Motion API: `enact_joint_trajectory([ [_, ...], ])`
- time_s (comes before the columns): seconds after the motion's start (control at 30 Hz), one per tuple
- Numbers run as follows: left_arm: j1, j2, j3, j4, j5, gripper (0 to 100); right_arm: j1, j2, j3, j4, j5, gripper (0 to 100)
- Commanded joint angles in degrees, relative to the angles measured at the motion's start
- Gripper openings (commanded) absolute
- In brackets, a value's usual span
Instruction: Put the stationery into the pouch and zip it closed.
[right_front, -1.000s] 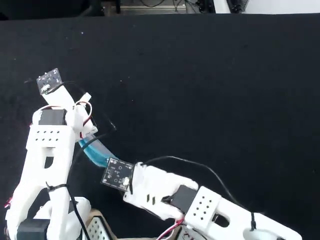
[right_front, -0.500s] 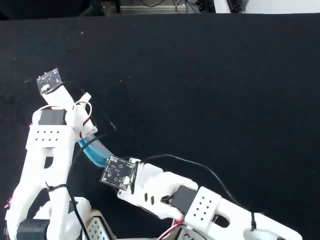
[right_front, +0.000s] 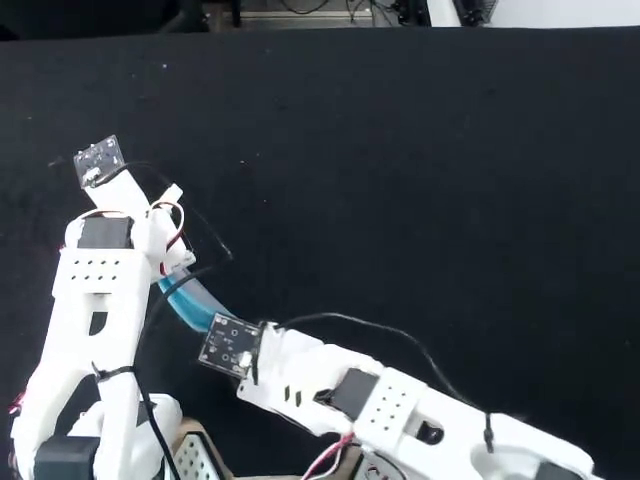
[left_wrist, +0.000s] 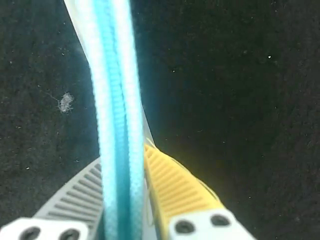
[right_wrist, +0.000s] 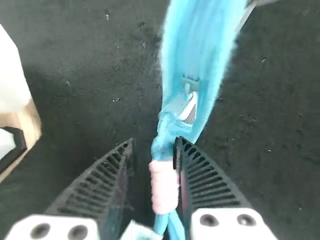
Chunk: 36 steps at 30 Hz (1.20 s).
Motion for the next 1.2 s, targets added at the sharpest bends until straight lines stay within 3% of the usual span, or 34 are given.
enact_joint_trajectory([
  [0.0, -0.04, -0.18, -3.3, -1.05, 0.44, 3, 0.0, 7.34, -5.32, -4.48, -0.44, 12.0],
  [0.13, -0.04, -0.09, -3.21, -1.05, 0.44, 3, 1.76, 9.71, -6.55, -6.68, -0.53, 11.9],
  [0.3, -0.04, -0.09, -3.21, -1.14, 0.35, 3, 2.73, 8.04, -6.55, -6.77, -5.89, 12.0],
  [0.57, 0.04, -0.09, -3.21, -1.14, 0.26, 3, 2.64, 7.16, -6.02, -6.95, -6.33, 11.9],
  [0.73, 0.04, -0.09, -3.21, -1.14, 0.35, 3, 2.73, 7.25, -4.18, -14.86, -6.42, 11.8],
  [0.97, 0.04, 0.0, -3.21, -1.05, 0.44, 3, 2.73, 7.25, -3.47, -15.47, -5.98, 11.6],
  [1.17, 0.04, -0.09, -3.21, -1.05, 0.44, 3, 4.75, 7.25, -3.38, -15.65, -5.89, 1.8],
])
